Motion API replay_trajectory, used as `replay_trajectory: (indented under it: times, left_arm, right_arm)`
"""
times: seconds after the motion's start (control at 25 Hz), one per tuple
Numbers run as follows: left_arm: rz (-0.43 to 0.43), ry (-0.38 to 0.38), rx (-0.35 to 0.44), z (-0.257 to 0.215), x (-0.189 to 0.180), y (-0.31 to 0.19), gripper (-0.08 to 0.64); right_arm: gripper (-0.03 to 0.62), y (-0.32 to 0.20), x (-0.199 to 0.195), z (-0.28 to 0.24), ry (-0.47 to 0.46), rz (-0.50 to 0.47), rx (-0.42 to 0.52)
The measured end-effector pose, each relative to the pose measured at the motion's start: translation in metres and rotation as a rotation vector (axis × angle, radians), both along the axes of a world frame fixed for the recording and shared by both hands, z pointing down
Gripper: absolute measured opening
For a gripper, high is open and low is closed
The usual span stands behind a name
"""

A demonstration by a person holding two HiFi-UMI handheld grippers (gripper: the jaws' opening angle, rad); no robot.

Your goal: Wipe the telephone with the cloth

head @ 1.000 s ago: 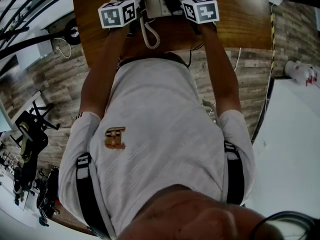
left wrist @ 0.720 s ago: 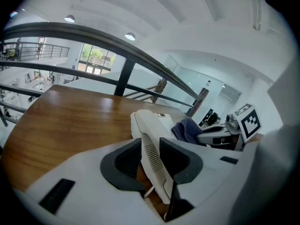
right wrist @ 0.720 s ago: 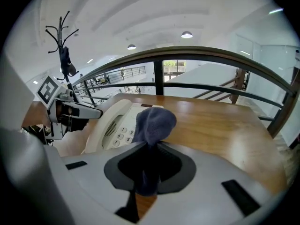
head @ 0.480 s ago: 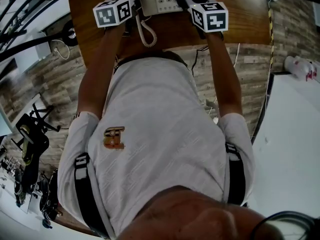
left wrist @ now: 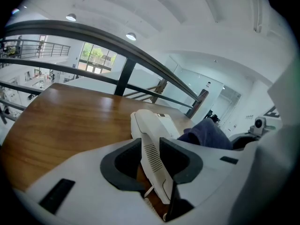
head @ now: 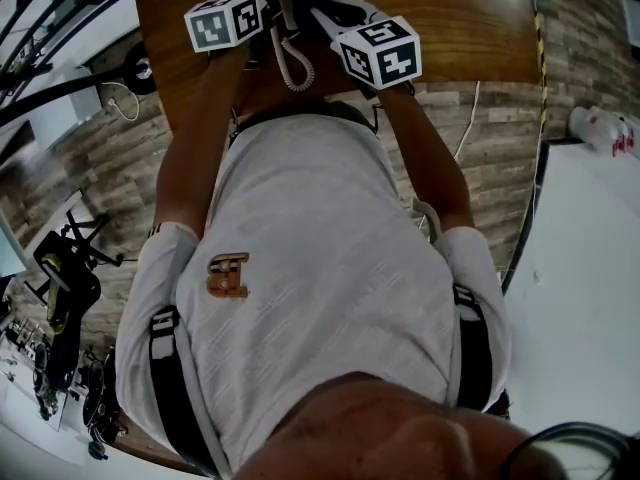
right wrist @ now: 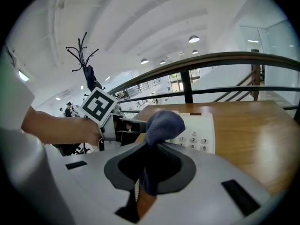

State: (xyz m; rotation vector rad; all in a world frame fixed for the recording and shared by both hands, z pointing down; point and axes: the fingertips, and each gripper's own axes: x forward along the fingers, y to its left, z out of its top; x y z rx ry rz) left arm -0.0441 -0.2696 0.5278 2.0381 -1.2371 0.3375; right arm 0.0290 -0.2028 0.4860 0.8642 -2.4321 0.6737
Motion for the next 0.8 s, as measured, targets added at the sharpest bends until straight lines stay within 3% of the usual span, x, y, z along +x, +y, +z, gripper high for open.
replay_trajectory:
  times: [0.16,0.32,0.8]
  left_arm:
    - [0.003,0.000,-0.002,0.001,-0.001,0.000,0.127]
    - [0.007,0.001,-0.002,0.002,-0.001,-0.001,0.127]
    - [0.019,0.001,-0.001,0.002,0.000,0.000,0.127]
  right_arm:
    - [0.060,0.008,-0.012,0.021,0.007,-0.003,-0.043]
    - [0.060,0.004,-0.009,0.039,0.077,0.010,-0.022]
    - [0.060,-0.020,0.058,0.071,0.260,0.112,0.003]
